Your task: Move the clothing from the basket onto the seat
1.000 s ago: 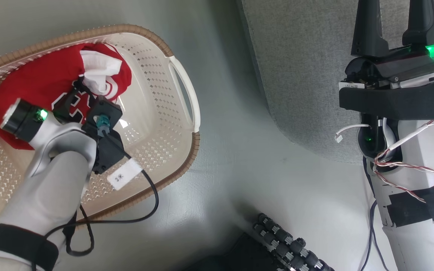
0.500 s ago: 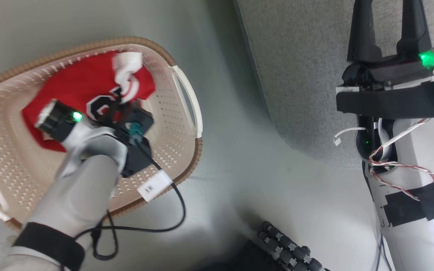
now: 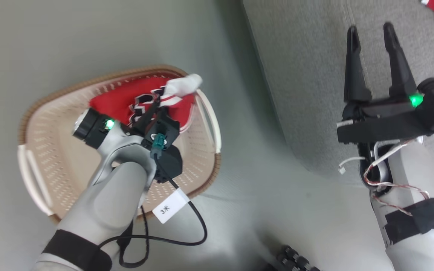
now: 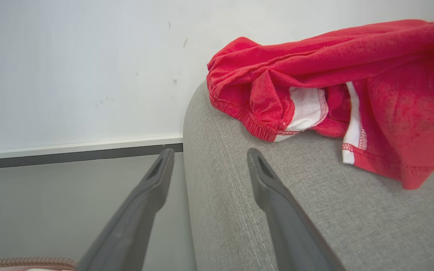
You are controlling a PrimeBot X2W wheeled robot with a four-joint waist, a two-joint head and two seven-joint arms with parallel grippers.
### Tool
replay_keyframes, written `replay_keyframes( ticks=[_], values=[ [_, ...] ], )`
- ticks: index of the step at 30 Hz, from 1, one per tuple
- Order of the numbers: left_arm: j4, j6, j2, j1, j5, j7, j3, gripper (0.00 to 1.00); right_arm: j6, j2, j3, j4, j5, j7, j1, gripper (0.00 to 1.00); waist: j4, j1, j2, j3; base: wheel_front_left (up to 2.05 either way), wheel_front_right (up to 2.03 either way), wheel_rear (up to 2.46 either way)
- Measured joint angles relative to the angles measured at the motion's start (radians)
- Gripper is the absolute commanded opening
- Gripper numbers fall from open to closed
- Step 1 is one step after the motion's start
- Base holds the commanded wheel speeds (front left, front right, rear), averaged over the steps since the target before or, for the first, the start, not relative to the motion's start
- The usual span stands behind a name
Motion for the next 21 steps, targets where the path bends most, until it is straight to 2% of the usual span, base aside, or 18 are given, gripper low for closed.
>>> replay_keyframes(
  ticks=[9,21],
  values=[
    [-0.081,-0.045,-0.020,-0.005,-0.058,-0.022,0.002,0.00,0.014,-0.035,-0.008,0.048,-0.022,0.000,0.042,1.00,0.078,0.0000,0.0000,-0.120,0.00,0.00,0.00],
    [-0.173,-0.080,-0.031,-0.002,-0.115,-0.034,-0.002,0.00,0.025,-0.057,-0.007,0.079,-0.052,0.000,0.107,1.00,0.189,-0.0001,0.0000,-0.292,0.00,0.00,0.00]
  ],
)
